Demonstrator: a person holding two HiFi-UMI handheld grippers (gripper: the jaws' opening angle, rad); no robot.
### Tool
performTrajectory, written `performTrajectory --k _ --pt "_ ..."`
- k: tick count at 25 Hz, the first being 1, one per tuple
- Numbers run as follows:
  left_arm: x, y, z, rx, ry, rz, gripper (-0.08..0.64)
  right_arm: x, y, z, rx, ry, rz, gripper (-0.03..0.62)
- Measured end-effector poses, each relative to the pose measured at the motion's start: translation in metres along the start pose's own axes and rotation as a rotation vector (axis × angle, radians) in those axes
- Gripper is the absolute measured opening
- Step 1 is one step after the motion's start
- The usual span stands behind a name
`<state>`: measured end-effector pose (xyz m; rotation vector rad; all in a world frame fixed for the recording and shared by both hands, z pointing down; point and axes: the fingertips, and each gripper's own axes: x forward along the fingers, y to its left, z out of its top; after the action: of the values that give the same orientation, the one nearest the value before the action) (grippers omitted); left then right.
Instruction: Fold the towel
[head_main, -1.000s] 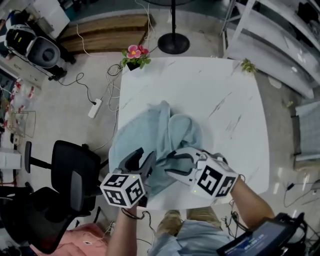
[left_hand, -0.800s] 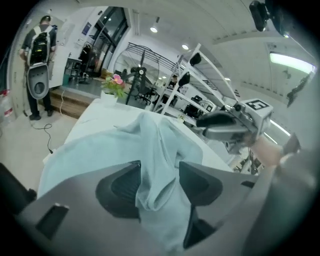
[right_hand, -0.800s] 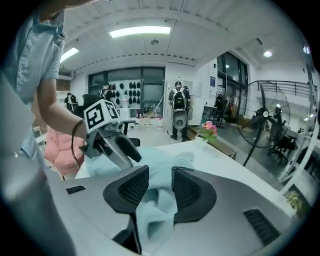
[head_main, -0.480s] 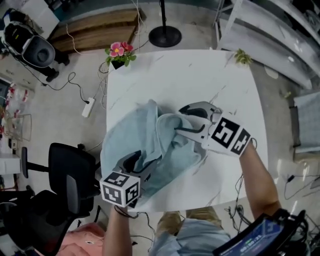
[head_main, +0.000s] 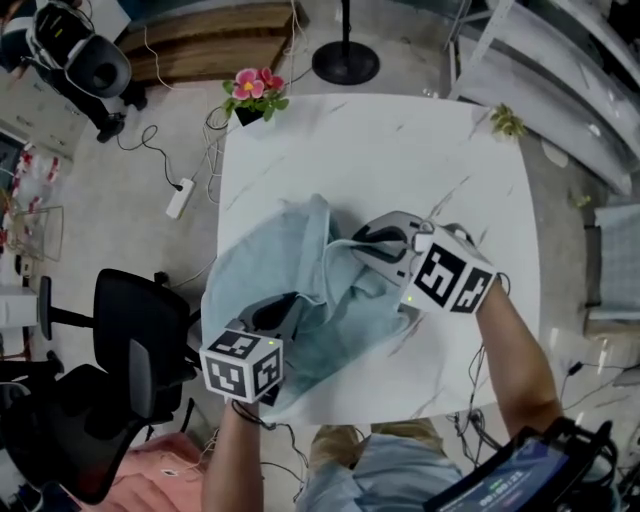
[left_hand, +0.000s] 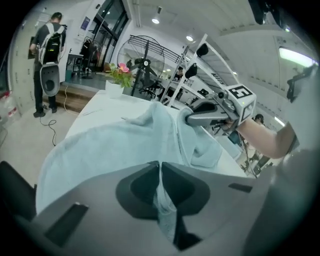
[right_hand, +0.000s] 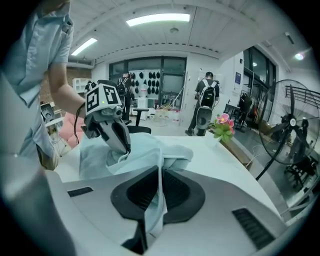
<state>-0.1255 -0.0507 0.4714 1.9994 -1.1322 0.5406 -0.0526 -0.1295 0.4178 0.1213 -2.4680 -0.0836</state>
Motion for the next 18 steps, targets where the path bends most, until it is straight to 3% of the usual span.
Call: performTrajectory --k 3,9,18 --pt "-0.01 0.006 0.013 -0.082 -0.071 -0.006 0.023 -0.025 0.007 0.005 -0.022 -0.039 -0.038 0.029" --pt "-0.035 0.008 0.05 -0.173 -0.199 -0.008 0.022 -0.07 0.057 0.006 0.033 -0.097 -0.134 0.032" --pt "-0.043 -0.032 0.117 -0.148 -0.258 -0.104 0.023 -0.114 0.104 0.004 0.163 -0.188 -0.333 0.033"
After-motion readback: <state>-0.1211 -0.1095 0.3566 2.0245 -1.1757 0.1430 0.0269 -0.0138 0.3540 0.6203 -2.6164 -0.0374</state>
